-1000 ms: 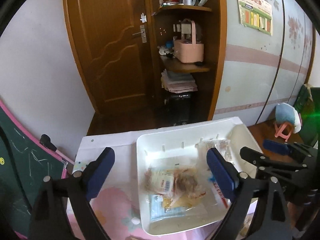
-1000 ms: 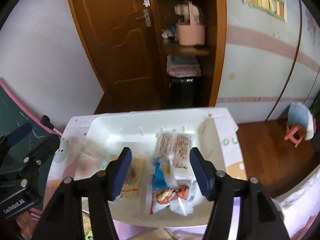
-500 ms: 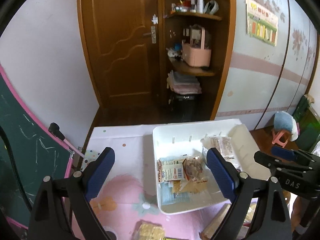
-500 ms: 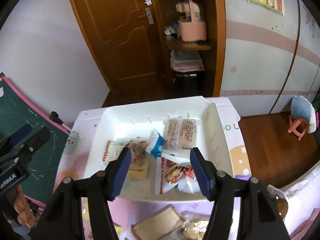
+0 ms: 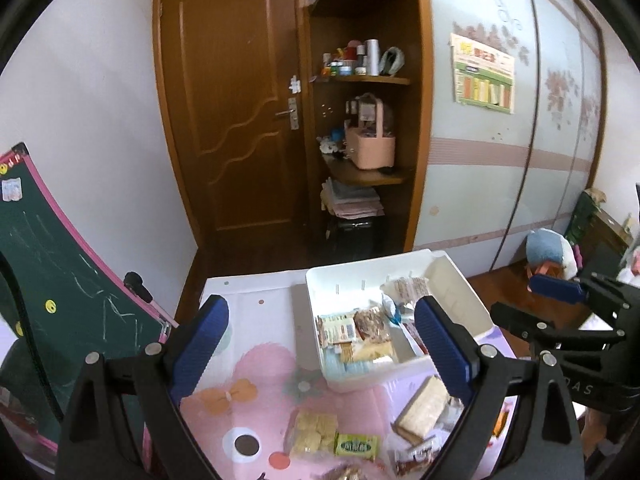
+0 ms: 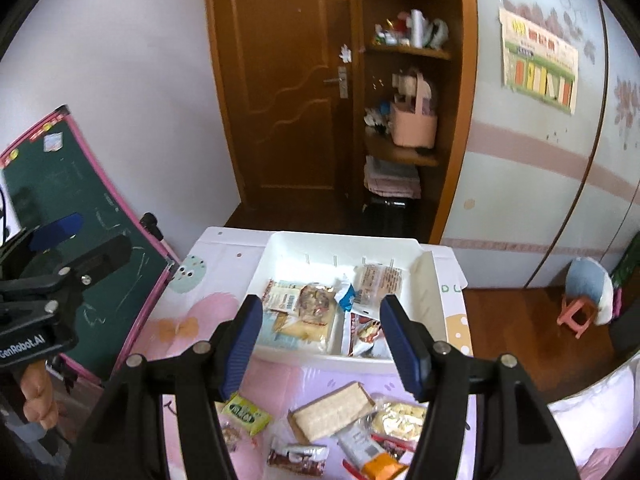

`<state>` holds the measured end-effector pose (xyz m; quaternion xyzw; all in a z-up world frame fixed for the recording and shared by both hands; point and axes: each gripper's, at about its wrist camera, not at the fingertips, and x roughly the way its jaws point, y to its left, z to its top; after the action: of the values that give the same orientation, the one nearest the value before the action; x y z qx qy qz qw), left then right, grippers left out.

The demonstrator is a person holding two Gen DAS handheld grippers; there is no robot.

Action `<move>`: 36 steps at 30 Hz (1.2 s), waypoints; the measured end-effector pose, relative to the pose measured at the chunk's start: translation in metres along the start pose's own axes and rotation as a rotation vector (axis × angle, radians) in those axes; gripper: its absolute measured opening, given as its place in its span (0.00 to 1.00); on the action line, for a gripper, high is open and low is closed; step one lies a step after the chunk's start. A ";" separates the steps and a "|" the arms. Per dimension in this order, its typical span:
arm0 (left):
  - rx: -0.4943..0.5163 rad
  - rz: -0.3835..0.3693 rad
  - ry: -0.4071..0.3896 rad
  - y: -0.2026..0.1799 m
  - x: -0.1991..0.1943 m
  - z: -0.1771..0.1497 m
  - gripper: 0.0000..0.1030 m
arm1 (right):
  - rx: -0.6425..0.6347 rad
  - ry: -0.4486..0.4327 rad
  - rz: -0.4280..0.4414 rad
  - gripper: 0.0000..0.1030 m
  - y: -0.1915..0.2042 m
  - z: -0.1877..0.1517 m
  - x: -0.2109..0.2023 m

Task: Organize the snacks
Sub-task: 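Withdraw both grippers from the bin toward the remaining snacks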

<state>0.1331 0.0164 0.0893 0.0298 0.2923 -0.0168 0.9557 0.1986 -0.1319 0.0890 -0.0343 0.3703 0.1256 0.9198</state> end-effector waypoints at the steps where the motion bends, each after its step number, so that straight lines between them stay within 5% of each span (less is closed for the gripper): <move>1: 0.009 -0.004 0.000 -0.002 -0.006 -0.004 0.91 | -0.013 -0.005 -0.009 0.60 0.004 -0.005 -0.007; 8: 0.030 -0.058 0.024 -0.004 -0.036 -0.043 0.92 | -0.064 -0.010 -0.081 0.60 0.024 -0.042 -0.029; 12: 0.031 -0.097 0.070 -0.002 -0.036 -0.074 0.92 | -0.061 0.013 -0.051 0.60 0.030 -0.067 -0.029; 23: 0.006 -0.106 0.244 0.002 0.022 -0.179 0.92 | -0.021 0.147 -0.052 0.60 0.038 -0.156 0.017; 36: -0.064 -0.151 0.472 -0.003 0.107 -0.254 0.92 | 0.127 0.404 0.037 0.60 0.020 -0.226 0.104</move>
<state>0.0803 0.0290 -0.1805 -0.0193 0.5093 -0.0713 0.8574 0.1139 -0.1263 -0.1454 0.0060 0.5549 0.1093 0.8247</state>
